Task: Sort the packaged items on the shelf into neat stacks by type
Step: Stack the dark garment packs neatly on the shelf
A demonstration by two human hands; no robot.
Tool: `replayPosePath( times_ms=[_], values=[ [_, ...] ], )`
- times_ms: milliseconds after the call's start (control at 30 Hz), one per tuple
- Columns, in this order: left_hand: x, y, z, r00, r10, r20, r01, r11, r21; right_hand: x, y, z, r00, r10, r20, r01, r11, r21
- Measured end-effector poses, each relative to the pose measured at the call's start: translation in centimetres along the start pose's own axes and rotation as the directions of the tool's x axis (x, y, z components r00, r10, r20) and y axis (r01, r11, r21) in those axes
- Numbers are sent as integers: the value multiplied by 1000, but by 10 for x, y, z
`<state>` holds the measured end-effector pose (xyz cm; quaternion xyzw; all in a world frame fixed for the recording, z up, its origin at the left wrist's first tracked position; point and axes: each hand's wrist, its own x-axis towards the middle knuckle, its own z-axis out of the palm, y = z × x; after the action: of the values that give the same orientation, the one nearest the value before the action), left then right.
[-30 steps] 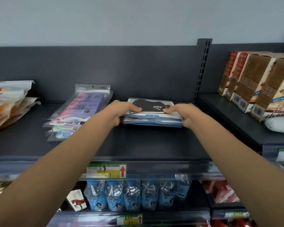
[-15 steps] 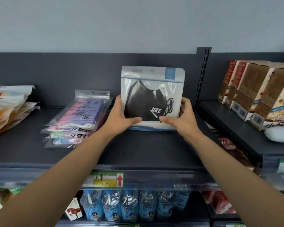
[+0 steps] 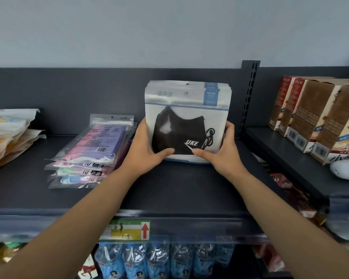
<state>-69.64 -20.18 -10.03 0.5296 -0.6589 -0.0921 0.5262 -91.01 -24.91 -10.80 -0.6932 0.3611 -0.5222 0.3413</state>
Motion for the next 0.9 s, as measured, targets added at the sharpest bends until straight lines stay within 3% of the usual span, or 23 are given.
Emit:
replayPosePath(
  times_ms=[400,633,767,900],
  values=[
    [-2,-6,1,978,-174,118,155,976,153,2,11,2,991,115,69,-109,990,-86],
    [4,-5,-10,941,-328,85,336,936,-108,5,0,5,989,144,10,-144,989,-21],
    [4,-3,-10,884,-442,149,446,895,8,5,7,5,949,303,91,-297,952,-68],
    [2,-3,-7,863,-482,153,442,866,235,6,12,4,888,432,158,-416,900,-126]
  ],
)
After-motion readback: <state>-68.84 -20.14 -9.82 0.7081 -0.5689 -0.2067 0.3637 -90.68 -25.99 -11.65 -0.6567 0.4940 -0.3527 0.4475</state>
